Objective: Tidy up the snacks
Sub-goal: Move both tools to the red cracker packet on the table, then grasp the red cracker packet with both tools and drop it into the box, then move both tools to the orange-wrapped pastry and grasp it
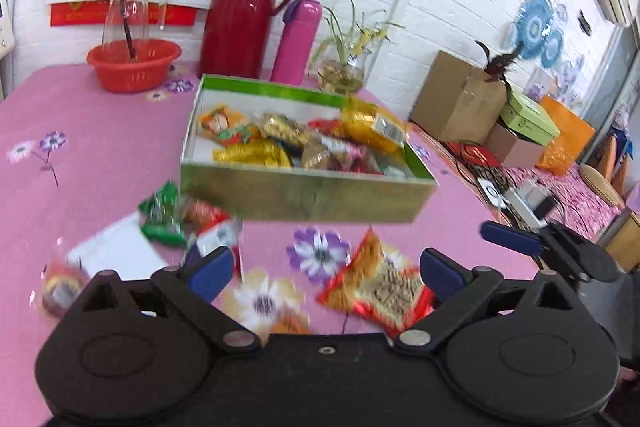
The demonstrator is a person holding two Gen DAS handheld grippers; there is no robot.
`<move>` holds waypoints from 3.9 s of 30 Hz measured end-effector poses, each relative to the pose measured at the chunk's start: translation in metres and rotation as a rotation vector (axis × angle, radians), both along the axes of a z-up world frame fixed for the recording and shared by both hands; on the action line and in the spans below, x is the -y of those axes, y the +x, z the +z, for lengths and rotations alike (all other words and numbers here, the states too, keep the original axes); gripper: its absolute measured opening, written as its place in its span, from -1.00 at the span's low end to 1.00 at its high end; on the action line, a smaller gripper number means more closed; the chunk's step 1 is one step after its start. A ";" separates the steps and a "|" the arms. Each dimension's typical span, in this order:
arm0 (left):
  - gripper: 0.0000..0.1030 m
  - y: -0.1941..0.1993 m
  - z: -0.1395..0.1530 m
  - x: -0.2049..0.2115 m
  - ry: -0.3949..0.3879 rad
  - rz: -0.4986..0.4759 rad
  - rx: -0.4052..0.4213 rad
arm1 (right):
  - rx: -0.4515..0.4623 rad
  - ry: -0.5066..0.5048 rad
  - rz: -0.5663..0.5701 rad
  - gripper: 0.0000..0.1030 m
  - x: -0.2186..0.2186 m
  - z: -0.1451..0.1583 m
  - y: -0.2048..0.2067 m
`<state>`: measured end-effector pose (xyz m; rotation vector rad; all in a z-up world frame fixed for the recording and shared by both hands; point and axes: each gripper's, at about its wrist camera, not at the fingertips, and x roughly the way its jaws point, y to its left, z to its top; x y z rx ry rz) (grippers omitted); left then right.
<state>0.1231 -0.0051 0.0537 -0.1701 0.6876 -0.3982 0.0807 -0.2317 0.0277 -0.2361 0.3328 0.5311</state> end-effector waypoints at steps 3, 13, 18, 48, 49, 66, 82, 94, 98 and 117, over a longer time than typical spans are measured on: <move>1.00 -0.006 -0.004 0.000 -0.011 -0.022 -0.005 | -0.045 -0.007 -0.043 1.00 -0.001 -0.011 -0.004; 0.55 0.027 -0.030 0.033 -0.022 -0.166 -0.058 | -0.254 0.181 -0.124 1.00 0.009 -0.036 0.004; 0.45 0.054 -0.046 0.047 -0.017 -0.185 -0.108 | -0.287 0.226 -0.124 1.00 0.007 -0.041 0.017; -1.00 0.058 -0.052 0.044 -0.122 -0.260 -0.127 | -0.283 0.228 -0.161 0.25 0.014 -0.032 0.028; -1.00 0.056 -0.046 0.042 -0.123 -0.257 -0.109 | -0.266 0.231 -0.155 0.25 0.013 -0.027 0.027; -1.00 0.104 0.028 -0.012 -0.082 -0.086 0.095 | -0.064 0.291 -0.031 0.25 -0.042 0.033 0.108; 0.65 0.169 -0.015 -0.049 -0.089 0.055 0.045 | -0.092 0.201 -0.063 1.00 -0.071 -0.004 0.173; 1.00 0.127 0.002 -0.037 -0.021 0.065 0.084 | -0.071 0.208 -0.051 1.00 -0.063 0.010 0.139; 1.00 0.104 0.006 -0.033 -0.010 0.076 0.080 | -0.054 0.191 -0.034 1.00 -0.058 0.018 0.118; 1.00 -0.018 -0.018 -0.041 -0.015 0.032 -0.013 | -0.157 -0.003 0.198 1.00 -0.067 -0.017 -0.002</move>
